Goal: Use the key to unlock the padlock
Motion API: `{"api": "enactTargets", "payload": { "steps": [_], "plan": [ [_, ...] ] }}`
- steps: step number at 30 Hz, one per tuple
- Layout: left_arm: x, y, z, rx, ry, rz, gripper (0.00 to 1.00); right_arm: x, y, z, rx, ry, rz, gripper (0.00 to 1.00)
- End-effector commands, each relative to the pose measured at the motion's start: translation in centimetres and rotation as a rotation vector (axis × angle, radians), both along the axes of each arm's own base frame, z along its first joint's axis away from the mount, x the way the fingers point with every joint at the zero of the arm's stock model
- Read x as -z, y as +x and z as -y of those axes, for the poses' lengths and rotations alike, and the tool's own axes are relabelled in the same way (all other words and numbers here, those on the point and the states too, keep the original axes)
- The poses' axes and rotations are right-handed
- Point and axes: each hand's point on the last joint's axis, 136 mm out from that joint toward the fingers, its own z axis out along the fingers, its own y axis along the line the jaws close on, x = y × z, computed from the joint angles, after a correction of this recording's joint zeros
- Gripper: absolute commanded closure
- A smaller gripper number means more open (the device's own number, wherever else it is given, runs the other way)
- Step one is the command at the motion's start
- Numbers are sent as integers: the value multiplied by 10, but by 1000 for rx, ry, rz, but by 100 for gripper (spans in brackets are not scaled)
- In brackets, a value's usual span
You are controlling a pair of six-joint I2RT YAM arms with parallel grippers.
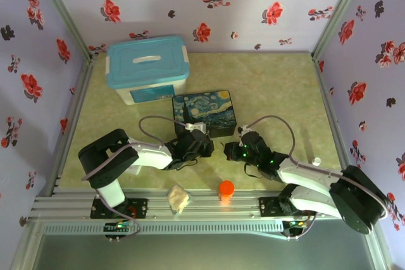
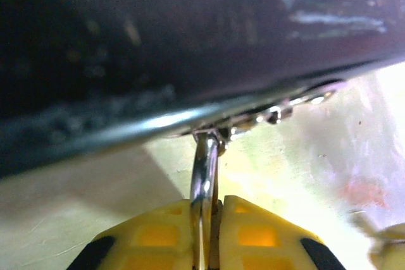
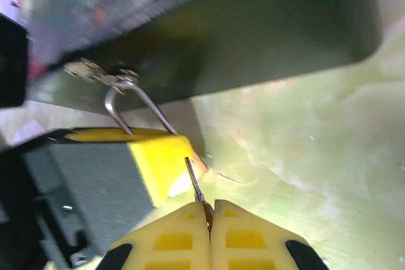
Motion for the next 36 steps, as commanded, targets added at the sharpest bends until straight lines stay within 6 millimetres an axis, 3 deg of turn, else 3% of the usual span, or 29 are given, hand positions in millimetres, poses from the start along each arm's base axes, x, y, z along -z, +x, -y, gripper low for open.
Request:
{"api": "enactTargets", "payload": {
  "steps": [1, 5, 11, 17, 26, 29, 32, 36],
  "plan": [
    [-19, 7, 10, -19, -65, 4, 97, 3, -1, -5, 4, 52, -10, 100],
    [-10, 7, 8, -31, -60, -14, 98, 9, -1, -4, 18, 60, -21, 100],
    [16, 6, 1, -92, -112, -43, 86, 15, -4, -4, 16, 66, -40, 100],
    [16, 5, -10, -121, -72, -3, 71, 17, -4, 0, 23, 40, -39, 100],
    [27, -1, -13, -124, -8, 1, 71, 16, -1, 1, 25, 12, -28, 100],
    [29, -8, -20, -147, 81, 52, 61, 19, -1, 2, 32, 14, -33, 100],
    [33, -6, -21, -146, 83, 63, 62, 19, -1, 5, 42, 11, -26, 100],
    [35, -6, -16, -130, 88, 60, 71, 20, -1, 7, 48, 5, -25, 100]
  ]
}}
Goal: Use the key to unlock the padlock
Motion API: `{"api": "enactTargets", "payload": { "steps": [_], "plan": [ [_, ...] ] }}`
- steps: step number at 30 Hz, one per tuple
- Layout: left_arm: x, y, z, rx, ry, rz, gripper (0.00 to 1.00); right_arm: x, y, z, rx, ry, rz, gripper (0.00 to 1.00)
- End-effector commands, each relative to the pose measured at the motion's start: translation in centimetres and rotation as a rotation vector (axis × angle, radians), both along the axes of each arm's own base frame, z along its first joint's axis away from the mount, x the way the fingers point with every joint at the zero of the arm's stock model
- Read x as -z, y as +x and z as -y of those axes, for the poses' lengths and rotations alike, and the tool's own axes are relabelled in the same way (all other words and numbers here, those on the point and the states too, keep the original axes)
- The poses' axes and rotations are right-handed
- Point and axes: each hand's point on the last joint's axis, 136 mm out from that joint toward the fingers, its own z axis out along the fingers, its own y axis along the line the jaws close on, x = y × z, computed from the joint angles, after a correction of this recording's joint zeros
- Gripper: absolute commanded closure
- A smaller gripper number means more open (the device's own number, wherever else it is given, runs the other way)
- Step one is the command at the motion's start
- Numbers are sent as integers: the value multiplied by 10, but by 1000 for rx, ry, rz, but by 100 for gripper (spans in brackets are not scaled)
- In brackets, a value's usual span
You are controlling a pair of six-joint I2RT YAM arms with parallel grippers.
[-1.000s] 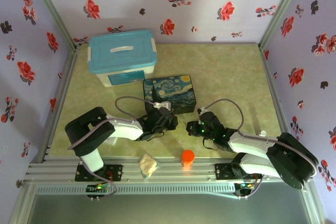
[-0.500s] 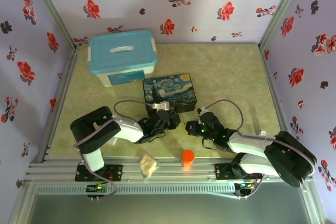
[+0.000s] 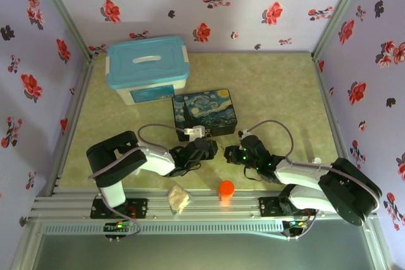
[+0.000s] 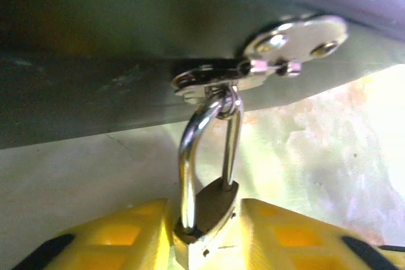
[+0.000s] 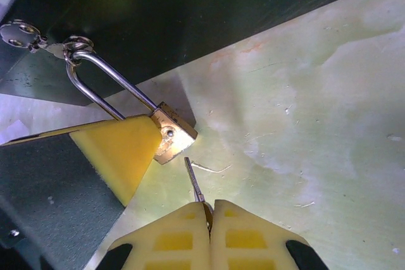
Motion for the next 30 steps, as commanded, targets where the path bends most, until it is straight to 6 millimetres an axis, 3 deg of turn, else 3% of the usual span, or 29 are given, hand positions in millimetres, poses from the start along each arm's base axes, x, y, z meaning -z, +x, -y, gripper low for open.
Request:
{"api": "enactTargets", "payload": {
  "steps": [1, 5, 9, 17, 22, 30],
  "plan": [
    [29, -7, -17, -5, 127, -36, 73, 0, 2, 6, 25, -16, 16, 100],
    [29, -6, -16, -5, 113, -32, 89, 1, 4, 10, 40, -28, 27, 100],
    [13, -3, -12, 10, 102, -14, 96, 0, 5, 2, 23, 9, 2, 100],
    [-22, 2, -5, 16, -42, -34, 100, -8, 3, -31, -64, 265, -87, 100],
    [-38, 8, -8, 2, -107, -32, 100, 1, 1, -32, -79, 269, -100, 100],
    [-56, 14, -8, 4, -226, -34, 100, -9, 5, -33, -82, 367, -86, 100]
  ]
}}
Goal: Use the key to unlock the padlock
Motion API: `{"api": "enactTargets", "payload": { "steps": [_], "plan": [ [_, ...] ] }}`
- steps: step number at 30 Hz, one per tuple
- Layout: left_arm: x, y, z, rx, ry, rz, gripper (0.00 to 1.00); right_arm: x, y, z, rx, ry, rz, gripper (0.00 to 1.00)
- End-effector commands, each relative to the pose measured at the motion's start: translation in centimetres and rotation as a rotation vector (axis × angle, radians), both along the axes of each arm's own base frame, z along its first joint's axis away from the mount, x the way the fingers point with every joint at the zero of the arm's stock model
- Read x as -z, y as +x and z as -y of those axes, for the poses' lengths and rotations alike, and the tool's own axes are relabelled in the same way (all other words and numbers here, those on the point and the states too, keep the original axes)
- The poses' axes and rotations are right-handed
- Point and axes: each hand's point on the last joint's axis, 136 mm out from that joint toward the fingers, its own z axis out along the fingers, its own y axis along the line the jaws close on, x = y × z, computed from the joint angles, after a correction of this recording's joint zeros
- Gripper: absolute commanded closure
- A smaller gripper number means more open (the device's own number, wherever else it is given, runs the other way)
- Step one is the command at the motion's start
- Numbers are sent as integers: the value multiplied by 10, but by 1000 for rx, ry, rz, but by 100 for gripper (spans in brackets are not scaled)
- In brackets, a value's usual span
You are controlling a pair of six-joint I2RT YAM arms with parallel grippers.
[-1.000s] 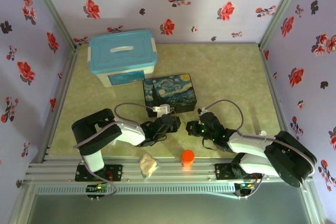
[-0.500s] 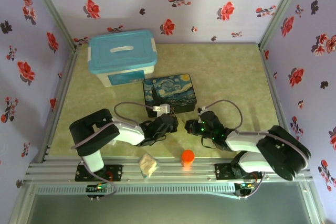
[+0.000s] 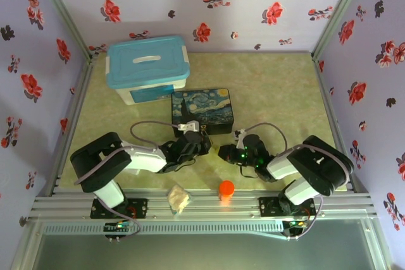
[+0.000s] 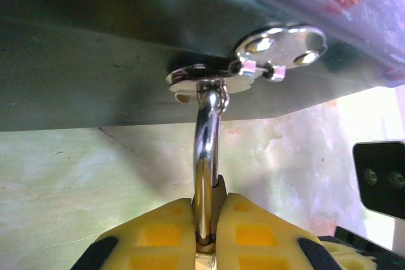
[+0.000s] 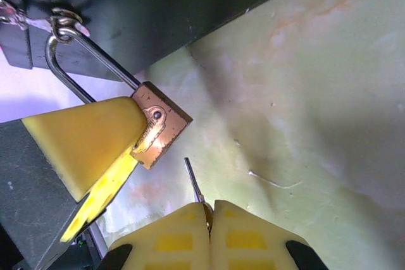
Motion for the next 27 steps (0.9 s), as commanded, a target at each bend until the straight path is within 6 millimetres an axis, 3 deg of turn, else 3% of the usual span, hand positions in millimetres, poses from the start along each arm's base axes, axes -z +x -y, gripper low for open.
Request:
{"api": "enactTargets", "payload": {
  "steps": [1, 11, 16, 22, 27],
  "plan": [
    [-33, 6, 8, -7, -135, 42, 100, -15, 5, -3, 3, 104, 17, 100],
    [-43, 2, 16, 21, -230, 32, 100, -22, 14, -15, -7, 219, 19, 100],
    [-41, 6, 10, 0, -228, 32, 100, -31, 12, -5, 11, 222, 56, 100],
    [-48, 8, 12, 1, -298, 29, 100, -27, 8, -9, -28, 228, 22, 100],
    [-45, 8, 8, -5, -300, 23, 100, -44, 8, -7, -24, 255, 77, 100]
  ]
}}
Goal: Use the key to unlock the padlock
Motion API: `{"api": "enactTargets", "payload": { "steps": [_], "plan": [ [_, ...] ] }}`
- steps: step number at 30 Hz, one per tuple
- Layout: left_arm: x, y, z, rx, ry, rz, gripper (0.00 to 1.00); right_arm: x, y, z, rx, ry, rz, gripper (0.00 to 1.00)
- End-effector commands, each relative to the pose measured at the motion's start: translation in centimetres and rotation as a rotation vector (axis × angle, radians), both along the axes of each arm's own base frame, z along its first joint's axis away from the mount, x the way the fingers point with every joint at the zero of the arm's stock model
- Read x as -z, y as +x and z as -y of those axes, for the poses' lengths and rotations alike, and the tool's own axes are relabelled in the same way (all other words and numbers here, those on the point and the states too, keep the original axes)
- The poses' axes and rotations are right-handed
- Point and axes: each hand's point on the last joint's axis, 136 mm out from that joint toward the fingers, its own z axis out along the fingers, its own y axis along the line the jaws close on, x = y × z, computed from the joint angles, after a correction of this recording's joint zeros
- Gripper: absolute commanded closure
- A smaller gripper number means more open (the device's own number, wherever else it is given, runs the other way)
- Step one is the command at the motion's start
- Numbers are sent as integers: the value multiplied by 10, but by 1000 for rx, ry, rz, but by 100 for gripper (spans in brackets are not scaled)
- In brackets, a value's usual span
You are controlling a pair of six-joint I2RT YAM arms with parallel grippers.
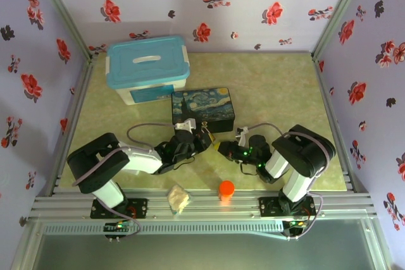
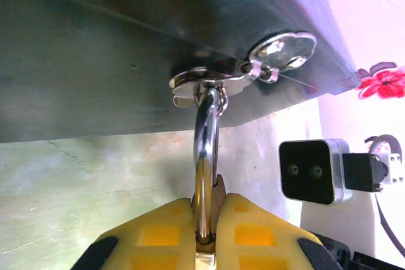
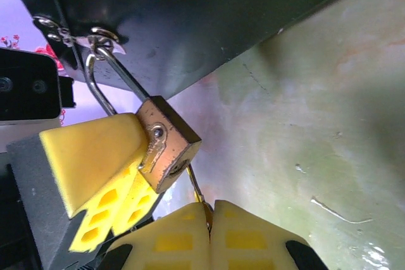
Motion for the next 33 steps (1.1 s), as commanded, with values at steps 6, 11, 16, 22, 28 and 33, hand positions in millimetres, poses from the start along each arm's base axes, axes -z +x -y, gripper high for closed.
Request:
{"api": "enactTargets", "payload": {
  "steps": [6, 11, 16, 22, 28, 33],
  "plan": [
    [-24, 9, 2, -16, -112, 47, 100, -12, 1, 8, 24, 31, 36, 100],
    [-23, 7, 0, -21, -124, 39, 100, -13, 4, 11, 39, 31, 42, 100],
    [-22, 7, 0, -20, -123, 36, 100, -24, 4, 10, 29, 52, 74, 100],
    [-29, 7, 5, -11, -149, 42, 100, -20, 7, 6, 23, 46, 62, 100],
    [-31, 5, 8, 2, -163, 38, 100, -31, 14, 6, 36, 66, 97, 100],
    [-34, 0, 16, 23, -189, 40, 100, -36, 16, 3, 26, 81, 96, 100]
  ]
}}
